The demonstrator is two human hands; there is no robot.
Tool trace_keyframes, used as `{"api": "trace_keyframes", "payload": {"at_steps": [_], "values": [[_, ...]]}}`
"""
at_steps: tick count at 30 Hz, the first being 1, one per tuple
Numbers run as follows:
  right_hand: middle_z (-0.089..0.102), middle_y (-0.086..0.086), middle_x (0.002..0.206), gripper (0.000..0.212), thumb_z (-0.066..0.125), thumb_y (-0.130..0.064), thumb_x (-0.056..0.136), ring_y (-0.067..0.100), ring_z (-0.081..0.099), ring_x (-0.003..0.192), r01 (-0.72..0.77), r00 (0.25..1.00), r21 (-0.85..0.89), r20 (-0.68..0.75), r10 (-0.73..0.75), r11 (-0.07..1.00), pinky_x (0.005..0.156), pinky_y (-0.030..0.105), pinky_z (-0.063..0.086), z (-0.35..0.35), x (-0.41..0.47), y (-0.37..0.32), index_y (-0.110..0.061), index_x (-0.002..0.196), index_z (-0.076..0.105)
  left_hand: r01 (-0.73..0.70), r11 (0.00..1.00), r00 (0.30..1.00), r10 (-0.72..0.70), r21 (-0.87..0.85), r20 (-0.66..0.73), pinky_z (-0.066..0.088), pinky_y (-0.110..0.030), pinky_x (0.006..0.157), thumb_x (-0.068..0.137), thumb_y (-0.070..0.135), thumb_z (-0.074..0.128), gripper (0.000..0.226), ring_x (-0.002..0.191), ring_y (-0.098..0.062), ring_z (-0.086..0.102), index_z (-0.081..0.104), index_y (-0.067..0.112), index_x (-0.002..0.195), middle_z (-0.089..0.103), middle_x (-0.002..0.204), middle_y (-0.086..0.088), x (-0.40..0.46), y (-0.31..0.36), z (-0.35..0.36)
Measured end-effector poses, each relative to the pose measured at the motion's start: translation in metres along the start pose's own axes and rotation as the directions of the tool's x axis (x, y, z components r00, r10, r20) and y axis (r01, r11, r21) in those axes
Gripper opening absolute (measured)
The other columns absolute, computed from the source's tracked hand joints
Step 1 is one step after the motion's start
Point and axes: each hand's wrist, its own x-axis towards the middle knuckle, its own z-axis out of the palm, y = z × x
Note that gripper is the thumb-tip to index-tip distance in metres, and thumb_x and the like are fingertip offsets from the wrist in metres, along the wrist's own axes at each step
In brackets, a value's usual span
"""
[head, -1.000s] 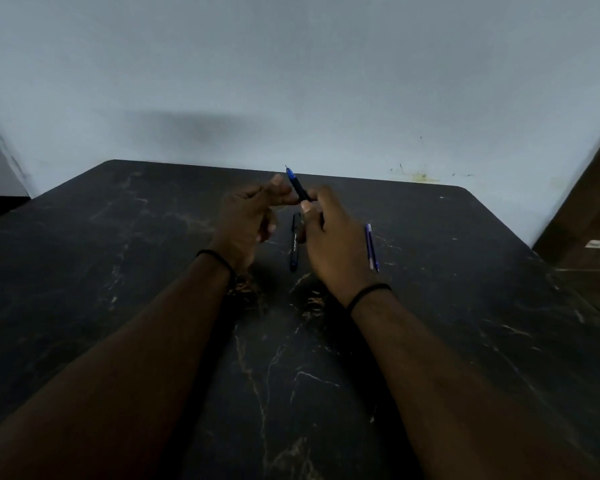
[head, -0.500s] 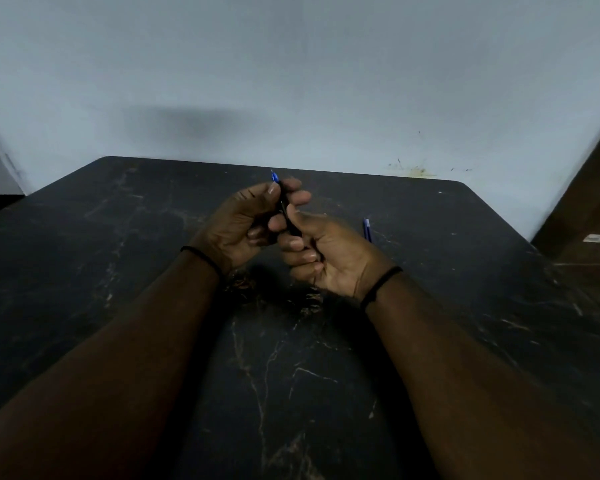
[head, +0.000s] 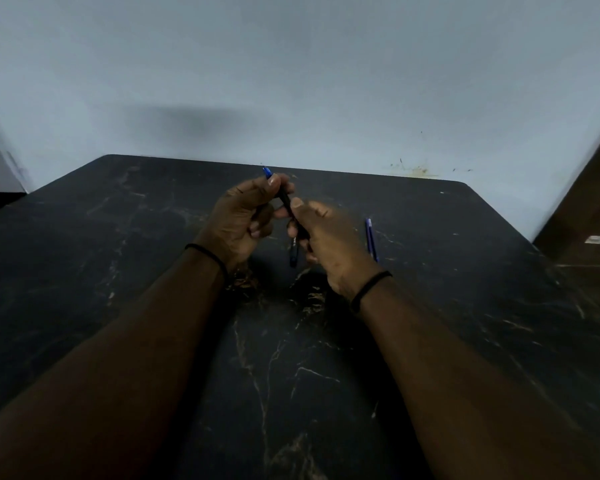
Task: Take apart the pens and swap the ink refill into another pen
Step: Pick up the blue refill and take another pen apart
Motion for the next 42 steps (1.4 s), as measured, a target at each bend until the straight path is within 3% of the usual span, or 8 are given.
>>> {"api": "trace_keyframes", "payload": {"at_steps": [5,10,16,21,27,33,38,42], "values": [[0.069,0.012,0.089,0.025,0.07,-0.02,0.091,-0.002,0.049,0.042,0.028,1.0,0.104,-0.01,-0.027,0.994,0.036,0.011,0.034,-0.004,-0.0052,-0.0052,-0.012,0.111,0.058,-0.007,0.998,1.0,0.007,-0.068,0.0,0.024,-0.018,0.037,0.094,0.017,0.056,0.018,0.037,-0.003,0.032,0.074,0.015,0.09,0.066,0.072,0.004,-0.0001,-0.0018,-0.0004],[0.067,-0.001,0.069,0.038,0.048,-0.038,0.102,-0.001,0.045,0.039,-0.027,1.0,0.043,0.013,0.027,0.999,0.036,0.011,0.031,-0.0023,-0.0045,-0.0058,-0.008,0.107,0.07,-0.005,0.999,1.0,0.005,-0.052,-0.015,0.024,-0.018,0.038,0.092,0.018,0.057,0.022,0.038,-0.003,0.032,0.078,0.02,0.085,0.063,0.065,0.007,0.0,-0.0033,-0.0015],[0.072,0.001,0.079,0.025,0.074,-0.026,0.087,0.003,0.053,0.047,-0.024,1.0,0.057,-0.002,0.024,0.998,0.035,0.017,0.033,-0.0012,-0.0059,-0.0024,-0.016,0.105,0.06,-0.014,0.999,1.0,0.013,-0.029,-0.024,0.016,-0.025,0.043,0.085,0.023,0.06,0.017,0.037,-0.003,0.031,0.074,0.016,0.089,0.056,0.058,0.007,-0.0005,-0.0039,0.0007],[0.072,0.006,0.072,0.038,0.045,-0.037,0.103,0.0,0.045,0.038,-0.026,0.999,0.089,0.042,0.023,0.996,0.035,0.011,0.029,-0.0019,-0.0053,-0.0048,-0.008,0.105,0.07,0.008,1.0,0.999,-0.008,0.0,-0.044,0.02,-0.02,0.039,0.088,0.022,0.057,0.018,0.038,-0.004,0.03,0.063,0.01,0.1,0.052,0.06,0.006,-0.0009,-0.0013,-0.0001],[0.067,0.009,0.09,0.023,0.075,-0.022,0.087,0.005,0.05,0.048,-0.008,0.998,0.065,-0.058,0.012,0.998,0.036,0.017,0.035,0.0007,-0.0031,0.0002,-0.017,0.1,0.057,0.021,1.0,0.999,-0.021,0.009,-0.036,0.017,-0.022,0.04,0.085,0.023,0.058,0.017,0.036,-0.003,0.028,0.065,0.01,0.095,0.05,0.057,0.007,-0.0036,-0.003,0.0053],[0.076,0.004,0.082,0.035,0.046,-0.039,0.103,0.001,0.046,0.045,-0.019,1.0,0.025,-0.023,0.019,1.0,0.035,0.016,0.029,0.0005,-0.0054,-0.0025,-0.019,0.095,0.072,0.023,1.0,0.998,-0.023,-0.003,-0.058,0.02,-0.018,0.036,0.091,0.019,0.056,0.013,0.034,-0.003,0.029,0.067,0.012,0.09,0.049,0.061,-0.001,-0.0018,-0.0052,0.0066],[0.067,0.013,0.095,0.021,0.07,-0.017,0.091,-0.002,0.053,0.047,0.004,0.998,0.079,-0.057,0.001,0.997,0.038,0.01,0.036,-0.0006,-0.0047,-0.0027,-0.009,0.106,0.058,0.023,1.0,0.999,-0.022,0.018,-0.043,0.02,-0.019,0.037,0.089,0.022,0.058,0.015,0.036,-0.003,0.029,0.066,0.011,0.095,0.05,0.061,0.005,-0.0022,-0.0049,0.003],[0.073,0.01,0.091,0.024,0.064,-0.033,0.094,-0.003,0.053,0.047,0.005,0.999,0.047,-0.038,-0.003,0.999,0.036,0.008,0.033,-0.0009,-0.0047,-0.003,-0.015,0.11,0.063,0.018,0.999,1.0,-0.018,0.026,-0.005,0.021,-0.018,0.036,0.089,0.022,0.058,0.015,0.036,-0.003,0.029,0.067,0.012,0.093,0.046,0.058,0.003,-0.0024,-0.0052,0.0024]]}}
